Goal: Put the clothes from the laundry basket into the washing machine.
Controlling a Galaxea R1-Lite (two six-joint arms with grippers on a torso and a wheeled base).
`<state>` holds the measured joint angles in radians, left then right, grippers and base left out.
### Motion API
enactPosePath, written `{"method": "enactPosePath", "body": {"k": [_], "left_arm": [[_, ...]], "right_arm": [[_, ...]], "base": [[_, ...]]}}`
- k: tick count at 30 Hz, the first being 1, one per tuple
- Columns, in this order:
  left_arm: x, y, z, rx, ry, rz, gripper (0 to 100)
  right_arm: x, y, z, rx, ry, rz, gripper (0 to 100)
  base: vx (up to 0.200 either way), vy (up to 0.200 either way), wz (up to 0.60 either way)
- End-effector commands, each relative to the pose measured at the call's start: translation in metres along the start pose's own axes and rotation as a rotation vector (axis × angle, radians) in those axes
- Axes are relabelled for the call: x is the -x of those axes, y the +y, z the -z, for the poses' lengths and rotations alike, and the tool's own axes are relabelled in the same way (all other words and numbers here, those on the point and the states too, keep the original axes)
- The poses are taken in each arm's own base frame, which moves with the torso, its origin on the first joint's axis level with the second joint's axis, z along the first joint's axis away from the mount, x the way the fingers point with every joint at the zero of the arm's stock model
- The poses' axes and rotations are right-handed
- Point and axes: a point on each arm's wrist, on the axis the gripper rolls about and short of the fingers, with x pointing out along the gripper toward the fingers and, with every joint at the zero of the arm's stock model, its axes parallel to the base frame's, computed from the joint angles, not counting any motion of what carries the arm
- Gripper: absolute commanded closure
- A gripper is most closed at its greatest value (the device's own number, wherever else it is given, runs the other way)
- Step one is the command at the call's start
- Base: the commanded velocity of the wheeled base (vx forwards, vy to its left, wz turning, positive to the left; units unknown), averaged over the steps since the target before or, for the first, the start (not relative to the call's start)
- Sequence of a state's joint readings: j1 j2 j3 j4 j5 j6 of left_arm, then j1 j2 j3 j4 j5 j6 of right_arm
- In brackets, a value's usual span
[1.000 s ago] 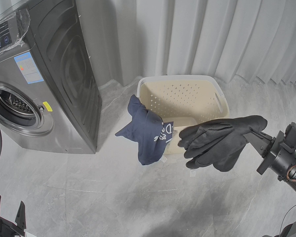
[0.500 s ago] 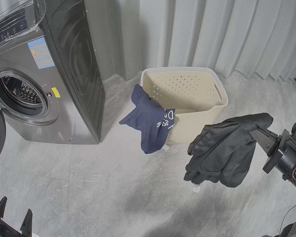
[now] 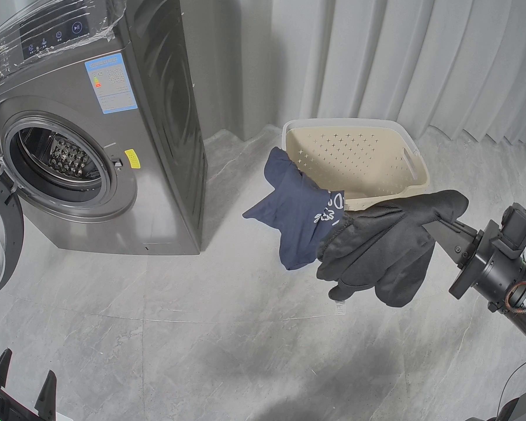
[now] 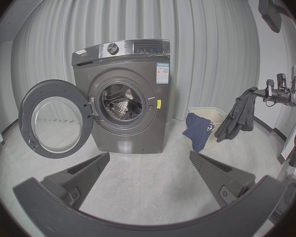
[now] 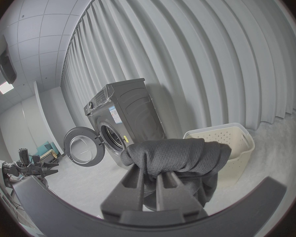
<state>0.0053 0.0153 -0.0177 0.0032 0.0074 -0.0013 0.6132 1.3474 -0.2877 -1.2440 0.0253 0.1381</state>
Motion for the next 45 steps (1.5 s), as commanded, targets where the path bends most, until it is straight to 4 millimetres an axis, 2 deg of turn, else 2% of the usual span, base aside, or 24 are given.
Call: {"method": "enactPosePath", "body": {"k": [1,11,30,33,45], "left_arm": [[-0.001,0.0,0.005,0.0,0.01,0.0,0],[-0.001,0.0,0.005,0.002,0.01,0.0,0],[-0.001,0.0,0.004,0.002,0.008,0.002,0],[-0.001,0.0,0.004,0.0,0.008,0.0,0],[-0.001,0.0,0.004,0.0,0.008,0.002,0]], "right_arm": [[-0.009,0.001,0.003,-0.003,0.012,-0.006,100],[-0.016,0.007,0.002,-0.031,-0.021,-0.035,100],[-0.02,0.005,0.002,-0.035,-0.021,-0.027,100],[-0.02,0.005,0.002,-0.035,-0.021,-0.027,100],[-0.021,0.006,0.002,-0.035,-0.024,-0.027,100]], "base": [[-0.2,0.2,0.0],[-0.2,0.2,0.0],[-0.2,0.2,0.0],[0.0,0.0,0.0],[-0.2,0.0,0.0]]}}
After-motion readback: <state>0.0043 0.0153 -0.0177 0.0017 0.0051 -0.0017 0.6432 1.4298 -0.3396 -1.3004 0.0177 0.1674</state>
